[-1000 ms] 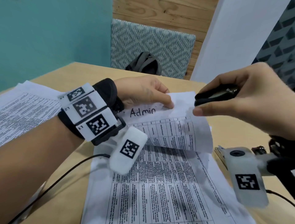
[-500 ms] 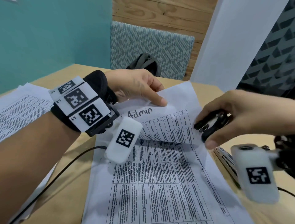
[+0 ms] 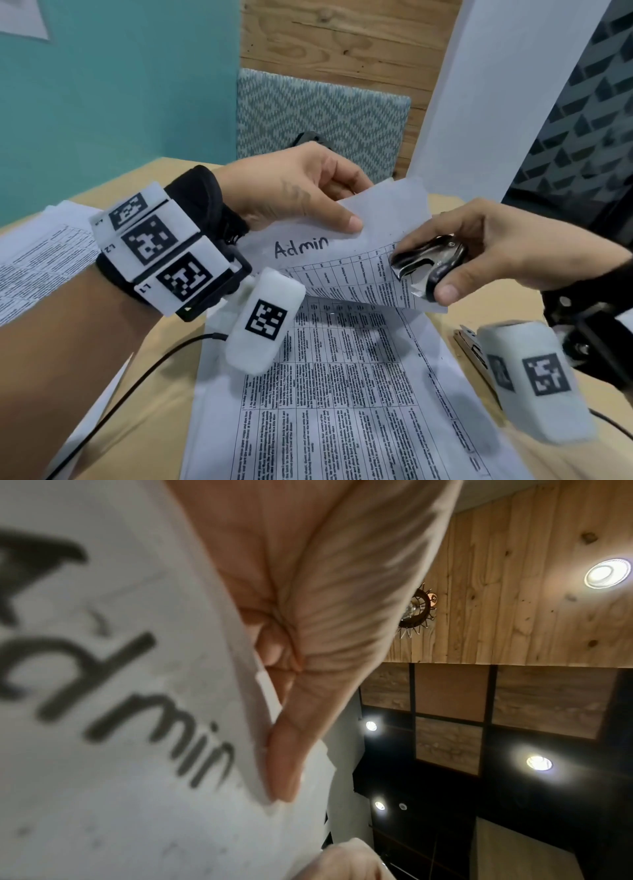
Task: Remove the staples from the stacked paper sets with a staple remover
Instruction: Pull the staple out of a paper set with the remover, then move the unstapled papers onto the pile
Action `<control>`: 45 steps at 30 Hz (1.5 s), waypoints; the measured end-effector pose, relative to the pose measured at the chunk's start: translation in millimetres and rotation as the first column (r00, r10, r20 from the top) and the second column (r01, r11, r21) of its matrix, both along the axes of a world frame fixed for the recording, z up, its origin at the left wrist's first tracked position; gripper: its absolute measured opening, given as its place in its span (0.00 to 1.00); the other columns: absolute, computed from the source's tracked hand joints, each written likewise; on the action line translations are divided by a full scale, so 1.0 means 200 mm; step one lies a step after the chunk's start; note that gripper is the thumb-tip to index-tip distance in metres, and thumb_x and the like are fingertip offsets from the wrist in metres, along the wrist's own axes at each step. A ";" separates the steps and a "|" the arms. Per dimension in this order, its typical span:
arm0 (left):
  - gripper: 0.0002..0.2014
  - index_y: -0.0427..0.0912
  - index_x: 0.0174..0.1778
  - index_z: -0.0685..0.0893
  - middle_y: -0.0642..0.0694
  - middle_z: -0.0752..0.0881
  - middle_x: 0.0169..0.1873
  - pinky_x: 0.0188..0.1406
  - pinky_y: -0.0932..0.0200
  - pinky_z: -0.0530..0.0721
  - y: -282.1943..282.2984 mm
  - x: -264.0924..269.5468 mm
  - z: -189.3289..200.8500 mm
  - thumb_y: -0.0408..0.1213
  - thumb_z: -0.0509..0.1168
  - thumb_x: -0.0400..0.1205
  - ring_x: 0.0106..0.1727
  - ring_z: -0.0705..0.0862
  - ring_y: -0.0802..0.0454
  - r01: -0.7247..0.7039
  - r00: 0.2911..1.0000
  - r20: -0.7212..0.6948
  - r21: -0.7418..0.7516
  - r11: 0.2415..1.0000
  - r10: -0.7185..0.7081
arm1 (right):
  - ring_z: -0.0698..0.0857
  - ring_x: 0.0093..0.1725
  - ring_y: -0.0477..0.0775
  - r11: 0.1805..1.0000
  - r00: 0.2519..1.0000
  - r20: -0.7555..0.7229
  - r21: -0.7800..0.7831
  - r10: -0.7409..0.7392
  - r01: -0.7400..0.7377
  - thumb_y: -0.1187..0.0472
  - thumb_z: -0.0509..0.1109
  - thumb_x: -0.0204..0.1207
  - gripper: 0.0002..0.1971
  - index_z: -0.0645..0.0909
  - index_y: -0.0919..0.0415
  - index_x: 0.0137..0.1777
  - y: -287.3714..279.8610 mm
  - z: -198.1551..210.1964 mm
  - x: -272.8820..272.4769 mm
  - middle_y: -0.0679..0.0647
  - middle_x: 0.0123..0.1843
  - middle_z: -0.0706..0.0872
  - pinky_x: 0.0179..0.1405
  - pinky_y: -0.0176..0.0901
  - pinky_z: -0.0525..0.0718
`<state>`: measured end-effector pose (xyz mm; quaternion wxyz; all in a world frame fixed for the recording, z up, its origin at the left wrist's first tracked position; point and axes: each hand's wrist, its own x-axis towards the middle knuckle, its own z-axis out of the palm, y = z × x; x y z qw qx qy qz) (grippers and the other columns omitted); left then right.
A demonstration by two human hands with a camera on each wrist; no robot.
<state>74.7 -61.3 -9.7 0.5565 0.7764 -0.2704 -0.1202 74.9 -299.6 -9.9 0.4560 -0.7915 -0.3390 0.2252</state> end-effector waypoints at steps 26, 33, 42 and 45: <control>0.05 0.43 0.44 0.82 0.63 0.89 0.30 0.36 0.76 0.77 0.18 0.20 -0.10 0.28 0.66 0.78 0.34 0.84 0.72 -0.415 0.855 0.223 -0.248 0.875 0.468 | 0.83 0.42 0.52 0.901 0.857 0.383 0.392 -0.344 0.186 0.37 0.85 0.35 0.34 0.90 0.47 0.47 -0.11 0.13 -0.01 0.49 0.44 0.91 0.32 0.32 0.80; 0.22 0.53 0.28 0.90 0.60 0.88 0.28 0.41 0.68 0.84 0.37 0.09 0.20 0.29 0.60 0.82 0.33 0.85 0.66 -0.420 0.738 0.406 -0.350 0.837 0.539 | 0.85 0.38 0.39 0.854 0.816 0.386 0.467 -0.430 0.229 0.33 0.83 0.33 0.35 0.88 0.48 0.44 -0.15 0.14 0.00 0.42 0.50 0.89 0.25 0.26 0.76; 0.19 0.47 0.31 0.75 0.57 0.79 0.15 0.12 0.71 0.65 0.91 -0.09 0.52 0.53 0.76 0.58 0.14 0.72 0.65 -0.818 0.494 0.317 -0.147 0.557 0.810 | 0.85 0.38 0.40 0.980 0.915 0.385 -0.102 -0.122 0.173 0.21 0.68 0.47 0.37 0.76 0.39 0.55 -0.03 0.00 -0.01 0.49 0.41 0.89 0.36 0.33 0.84; 0.06 0.41 0.36 0.77 0.50 0.81 0.20 0.14 0.69 0.71 1.01 -0.07 0.43 0.39 0.67 0.69 0.19 0.74 0.58 -0.822 0.561 0.109 0.195 0.536 0.821 | 0.84 0.38 0.42 0.935 0.923 0.385 -0.326 -0.003 0.139 0.23 0.61 0.57 0.28 0.80 0.38 0.51 0.00 -0.02 -0.04 0.46 0.40 0.87 0.39 0.35 0.84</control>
